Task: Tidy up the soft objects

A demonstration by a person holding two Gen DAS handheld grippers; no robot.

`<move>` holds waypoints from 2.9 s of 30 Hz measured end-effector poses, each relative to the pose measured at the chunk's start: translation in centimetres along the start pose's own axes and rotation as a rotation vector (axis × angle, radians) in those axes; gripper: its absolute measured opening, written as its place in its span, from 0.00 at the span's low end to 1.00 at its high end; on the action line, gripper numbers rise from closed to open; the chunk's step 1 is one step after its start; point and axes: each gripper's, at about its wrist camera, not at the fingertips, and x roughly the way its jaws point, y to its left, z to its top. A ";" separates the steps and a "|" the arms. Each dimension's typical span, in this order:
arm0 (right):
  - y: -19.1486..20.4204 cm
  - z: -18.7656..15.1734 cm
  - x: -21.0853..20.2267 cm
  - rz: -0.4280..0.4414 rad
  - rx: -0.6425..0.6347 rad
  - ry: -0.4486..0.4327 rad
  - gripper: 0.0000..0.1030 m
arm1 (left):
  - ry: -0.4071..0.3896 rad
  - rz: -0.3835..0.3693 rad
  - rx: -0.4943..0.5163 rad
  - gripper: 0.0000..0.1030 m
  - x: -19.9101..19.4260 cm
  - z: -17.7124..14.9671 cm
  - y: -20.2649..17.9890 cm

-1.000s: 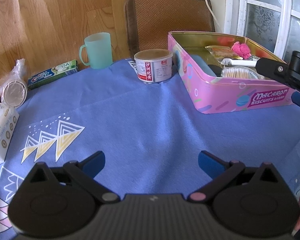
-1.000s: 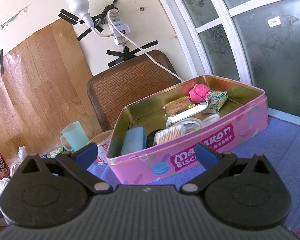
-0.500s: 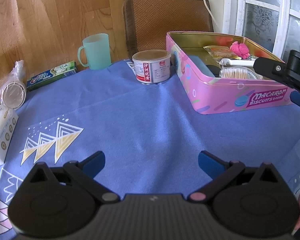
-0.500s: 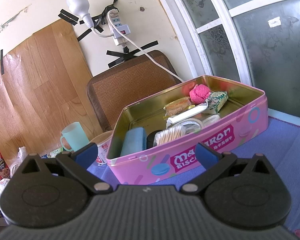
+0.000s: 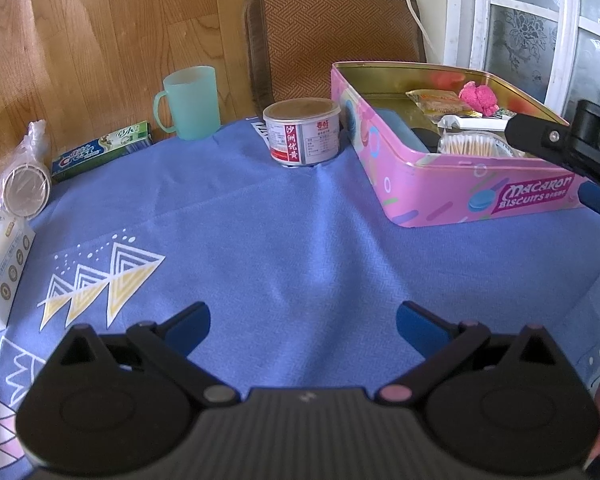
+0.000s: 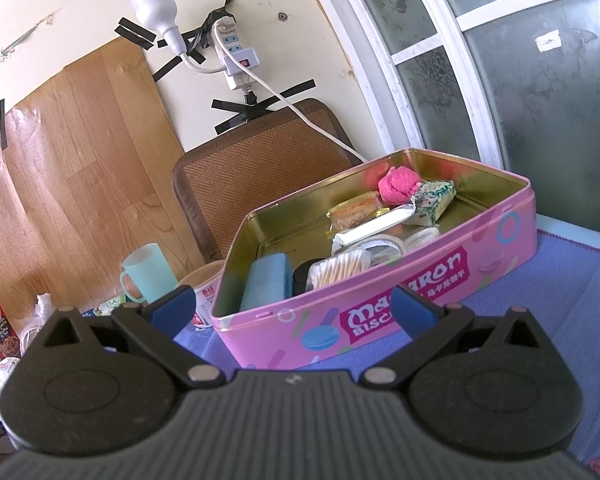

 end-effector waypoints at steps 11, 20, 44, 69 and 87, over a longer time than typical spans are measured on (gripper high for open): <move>0.0 -0.1 0.0 -0.001 0.000 0.001 1.00 | -0.005 -0.010 -0.002 1.00 -0.1 -0.1 0.2; 0.0 -0.1 0.0 -0.001 0.001 0.000 1.00 | -0.007 -0.013 -0.005 1.00 -0.2 -0.1 0.2; -0.1 -0.3 0.0 -0.002 -0.003 -0.002 1.00 | -0.013 -0.019 -0.007 1.00 -0.3 -0.2 0.2; 0.0 -0.4 -0.1 -0.007 -0.010 -0.002 1.00 | -0.019 -0.028 0.003 1.00 -0.5 -0.1 0.1; -0.1 -0.3 0.0 -0.007 -0.010 -0.002 1.00 | -0.024 -0.030 0.015 1.00 -0.7 0.2 0.0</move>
